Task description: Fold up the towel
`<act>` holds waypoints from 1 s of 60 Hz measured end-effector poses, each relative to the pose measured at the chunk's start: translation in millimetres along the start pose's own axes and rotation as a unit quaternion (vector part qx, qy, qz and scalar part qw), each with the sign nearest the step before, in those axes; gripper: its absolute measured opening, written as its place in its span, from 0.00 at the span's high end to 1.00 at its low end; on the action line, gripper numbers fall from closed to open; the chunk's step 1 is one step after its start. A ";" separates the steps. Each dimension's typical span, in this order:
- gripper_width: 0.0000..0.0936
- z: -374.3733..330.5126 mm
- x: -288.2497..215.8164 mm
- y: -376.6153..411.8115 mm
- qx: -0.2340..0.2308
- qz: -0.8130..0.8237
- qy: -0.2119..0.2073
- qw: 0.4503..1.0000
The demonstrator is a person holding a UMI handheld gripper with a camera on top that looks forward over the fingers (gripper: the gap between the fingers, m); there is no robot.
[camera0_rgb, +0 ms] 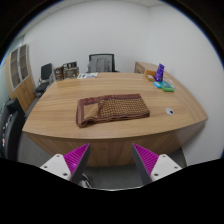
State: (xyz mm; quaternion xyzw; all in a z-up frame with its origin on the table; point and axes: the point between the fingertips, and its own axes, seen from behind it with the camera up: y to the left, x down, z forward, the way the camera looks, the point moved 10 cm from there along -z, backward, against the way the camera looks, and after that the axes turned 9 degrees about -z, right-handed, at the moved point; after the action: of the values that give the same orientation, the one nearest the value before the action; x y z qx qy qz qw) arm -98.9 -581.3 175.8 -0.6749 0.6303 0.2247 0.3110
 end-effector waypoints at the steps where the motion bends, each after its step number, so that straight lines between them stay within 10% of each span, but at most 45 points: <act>1: 0.08 7.1 -4.1 7.6 -0.006 -0.003 -0.002 1.000; 17: 0.08 143.9 -97.7 107.5 -0.062 -0.032 -0.036 0.997; 30: 0.15 242.4 -120.0 132.7 -0.047 -0.055 0.014 0.997; 40: 0.39 256.4 -123.9 132.4 -0.035 -0.077 0.013 0.996; 49: 0.85 262.9 -131.7 125.4 -0.017 -0.102 0.022 0.994; 60: 0.92 255.3 -143.4 135.1 -0.053 -0.076 0.023 0.995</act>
State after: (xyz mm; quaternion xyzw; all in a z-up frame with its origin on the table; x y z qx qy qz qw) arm -225.0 -301.4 77.0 -0.7412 0.5713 0.2182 0.2768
